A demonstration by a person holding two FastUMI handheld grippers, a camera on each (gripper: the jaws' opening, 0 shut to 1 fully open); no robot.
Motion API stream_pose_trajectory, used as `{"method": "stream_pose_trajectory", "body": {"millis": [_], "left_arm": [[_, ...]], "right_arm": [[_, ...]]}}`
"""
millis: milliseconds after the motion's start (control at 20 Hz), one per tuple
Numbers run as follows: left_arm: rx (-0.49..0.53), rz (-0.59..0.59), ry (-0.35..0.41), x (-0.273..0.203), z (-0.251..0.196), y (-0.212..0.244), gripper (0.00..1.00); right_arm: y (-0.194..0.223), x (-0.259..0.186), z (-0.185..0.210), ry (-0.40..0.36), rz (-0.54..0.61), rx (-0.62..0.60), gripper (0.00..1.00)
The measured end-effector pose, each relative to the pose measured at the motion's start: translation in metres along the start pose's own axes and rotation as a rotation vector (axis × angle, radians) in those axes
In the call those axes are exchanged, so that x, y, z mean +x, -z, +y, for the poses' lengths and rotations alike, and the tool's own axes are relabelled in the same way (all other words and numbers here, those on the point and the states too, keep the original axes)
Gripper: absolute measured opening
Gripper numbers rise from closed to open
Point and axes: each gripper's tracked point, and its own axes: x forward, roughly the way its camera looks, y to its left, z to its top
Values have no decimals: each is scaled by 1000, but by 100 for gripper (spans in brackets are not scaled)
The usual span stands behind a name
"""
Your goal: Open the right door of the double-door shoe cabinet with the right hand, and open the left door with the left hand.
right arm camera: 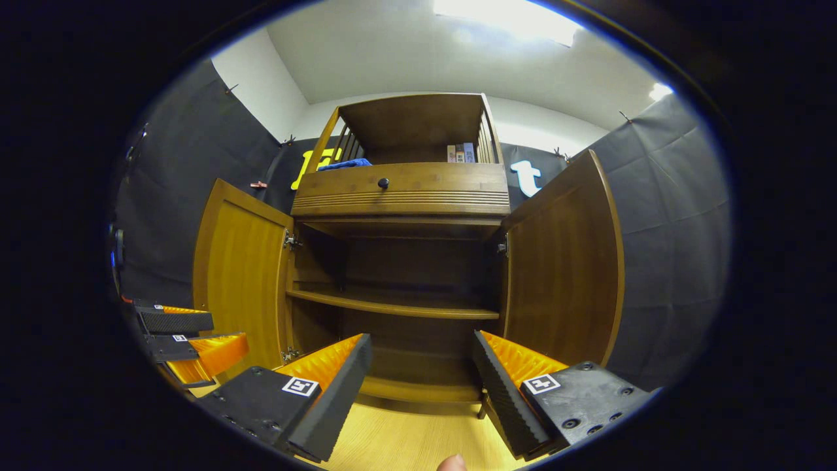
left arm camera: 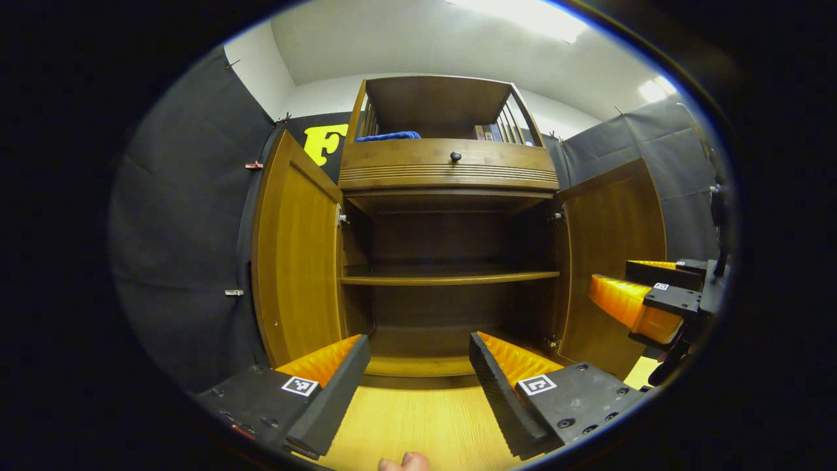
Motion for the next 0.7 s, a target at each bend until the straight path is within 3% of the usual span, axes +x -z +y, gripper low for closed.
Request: {"method": "stream_pose_trajectory", "body": {"millis": [700], "left_arm": [[3, 2, 2, 1, -4, 2, 95]], "right_arm": [[2, 0, -1, 2, 3, 5, 97]]}}
